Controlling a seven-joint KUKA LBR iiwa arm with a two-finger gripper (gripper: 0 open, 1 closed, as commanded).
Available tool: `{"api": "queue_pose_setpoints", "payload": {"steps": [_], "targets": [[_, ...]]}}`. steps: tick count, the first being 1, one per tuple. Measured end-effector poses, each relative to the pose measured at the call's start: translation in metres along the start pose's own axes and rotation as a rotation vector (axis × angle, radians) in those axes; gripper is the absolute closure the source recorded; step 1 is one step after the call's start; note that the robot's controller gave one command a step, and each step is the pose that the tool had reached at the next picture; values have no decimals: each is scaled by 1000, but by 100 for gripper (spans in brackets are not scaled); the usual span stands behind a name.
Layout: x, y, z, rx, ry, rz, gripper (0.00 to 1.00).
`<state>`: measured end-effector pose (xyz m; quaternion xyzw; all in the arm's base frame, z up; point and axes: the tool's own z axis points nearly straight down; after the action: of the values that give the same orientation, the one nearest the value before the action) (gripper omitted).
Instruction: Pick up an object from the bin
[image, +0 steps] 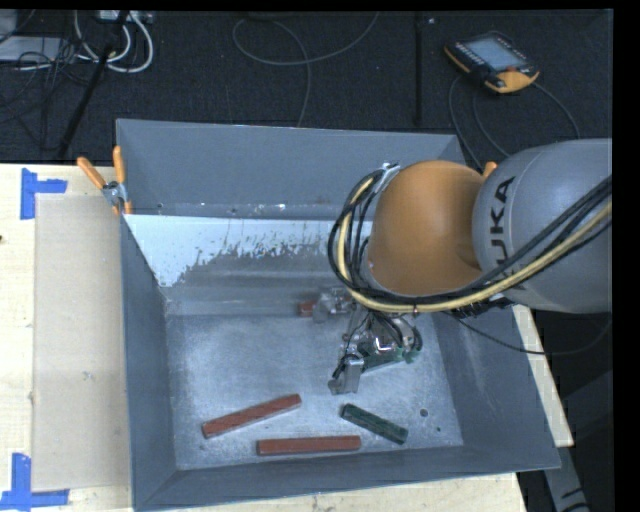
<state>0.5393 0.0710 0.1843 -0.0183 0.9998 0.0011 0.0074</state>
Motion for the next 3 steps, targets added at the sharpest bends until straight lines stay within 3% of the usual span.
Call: {"api": "queue_pose_setpoints", "payload": {"steps": [1,2,3], "targets": [[22,12,45,2,17,-126,0],[35,23,73,-2,16,-368,0],[58,17,101,0,16,-182,0]]}}
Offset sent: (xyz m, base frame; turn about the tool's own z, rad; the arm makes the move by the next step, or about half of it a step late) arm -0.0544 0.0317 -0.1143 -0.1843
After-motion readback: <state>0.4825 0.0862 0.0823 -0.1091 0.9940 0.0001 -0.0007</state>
